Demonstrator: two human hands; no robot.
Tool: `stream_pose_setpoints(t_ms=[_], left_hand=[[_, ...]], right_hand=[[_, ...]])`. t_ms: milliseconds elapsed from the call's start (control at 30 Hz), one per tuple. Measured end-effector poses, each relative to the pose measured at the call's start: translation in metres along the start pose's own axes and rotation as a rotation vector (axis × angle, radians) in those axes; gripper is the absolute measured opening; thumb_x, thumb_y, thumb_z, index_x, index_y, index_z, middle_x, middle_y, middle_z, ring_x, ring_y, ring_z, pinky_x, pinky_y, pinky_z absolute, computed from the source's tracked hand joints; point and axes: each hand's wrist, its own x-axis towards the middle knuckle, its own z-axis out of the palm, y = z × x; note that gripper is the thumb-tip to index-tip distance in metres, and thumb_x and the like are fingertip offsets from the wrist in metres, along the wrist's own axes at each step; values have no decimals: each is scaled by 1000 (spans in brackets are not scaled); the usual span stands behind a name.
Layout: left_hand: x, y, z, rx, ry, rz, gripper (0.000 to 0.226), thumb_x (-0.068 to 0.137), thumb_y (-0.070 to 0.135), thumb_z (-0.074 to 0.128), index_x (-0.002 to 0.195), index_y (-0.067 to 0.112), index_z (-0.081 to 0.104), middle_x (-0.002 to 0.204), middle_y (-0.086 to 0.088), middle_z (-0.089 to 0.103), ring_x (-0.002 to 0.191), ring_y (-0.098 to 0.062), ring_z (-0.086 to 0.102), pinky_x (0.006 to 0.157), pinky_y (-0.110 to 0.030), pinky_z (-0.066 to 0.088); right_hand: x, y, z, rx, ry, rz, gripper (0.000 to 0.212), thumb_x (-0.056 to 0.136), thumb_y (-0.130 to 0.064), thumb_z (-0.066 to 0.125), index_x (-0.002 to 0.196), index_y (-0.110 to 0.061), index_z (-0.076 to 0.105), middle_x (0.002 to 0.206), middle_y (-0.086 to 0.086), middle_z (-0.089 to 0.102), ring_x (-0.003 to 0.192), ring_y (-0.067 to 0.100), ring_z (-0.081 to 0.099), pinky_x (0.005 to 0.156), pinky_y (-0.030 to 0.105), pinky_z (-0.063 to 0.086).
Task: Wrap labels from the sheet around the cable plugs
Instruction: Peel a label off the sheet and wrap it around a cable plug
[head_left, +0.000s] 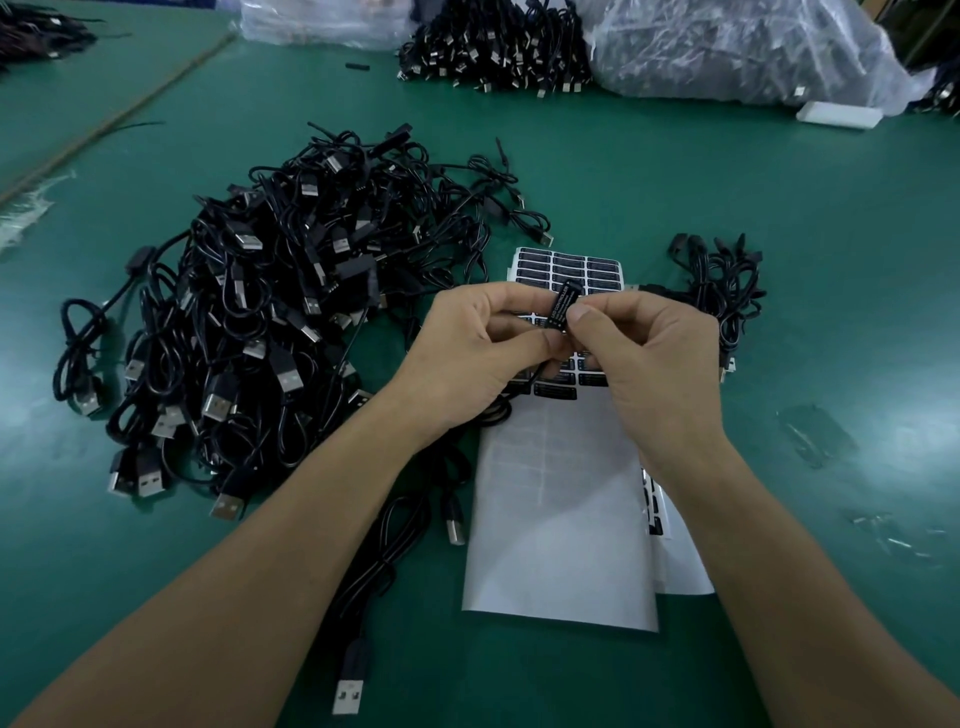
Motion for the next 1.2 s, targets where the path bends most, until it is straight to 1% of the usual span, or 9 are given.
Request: stream_pose_setpoints(t_ms=[167, 267, 433, 567, 767, 1000, 1200], left_hand=[[0, 0, -1, -6, 5, -24, 24, 89, -3, 70, 111, 6, 69, 78, -9, 77, 68, -16, 72, 69, -22, 58], [-1, 1, 0, -13, 6, -25, 22, 90, -3, 70, 105, 13, 69, 77, -8, 77, 69, -16, 73, 69, -23, 59], [-1, 1, 0, -20, -3, -20, 22, 90, -3, 69, 101, 16, 69, 74, -6, 76, 66, -13, 72, 62, -17, 55], [-2, 1, 0, -20, -8, -8, 23, 90, -2, 70, 98, 19, 70, 75, -6, 77, 67, -14, 72, 63, -16, 54], [-1, 0, 0, -25, -12, 4, 22, 89, -3, 71, 99, 17, 70, 75, -6, 76, 65, -13, 71, 63, -17, 54], [-1, 0, 0, -22, -10, 18, 20, 89, -2, 71, 101, 14, 70, 74, -5, 76, 64, -12, 70, 61, -16, 53], [-1, 0, 1, -1, 0, 15, 20, 89, -2, 71, 103, 13, 69, 72, -3, 76, 62, -9, 69, 58, -15, 51]], right_hand=[[-1, 1, 1, -17, 16, -5, 18, 88, -9, 71, 78, -23, 74, 67, -11, 73, 60, 1, 67, 60, 13, 50], [-2, 1, 2, -29, 29, -1, 14, 87, -9, 72, 80, -20, 75, 70, -8, 74, 63, 7, 70, 62, 16, 53], [-3, 1, 3, -41, 44, -4, 15, 85, -8, 74, 79, -21, 74, 71, -6, 75, 65, 11, 72, 62, 18, 54], [-2, 1, 3, -31, 44, -1, 21, 84, -7, 75, 76, -26, 72, 70, -9, 74, 63, 8, 71, 61, 15, 53], [-2, 2, 3, -22, 40, 1, 19, 84, -7, 76, 77, -24, 73, 71, -8, 74, 64, 8, 71, 61, 15, 54], [-3, 1, 3, -6, 49, 4, 22, 83, -5, 76, 75, -26, 72, 68, -10, 74, 62, 5, 70, 60, 14, 53], [-2, 4, 3, -9, 63, 44, 12, 83, -9, 76, 78, -20, 75, 71, -5, 75, 66, 10, 71, 63, 18, 54]])
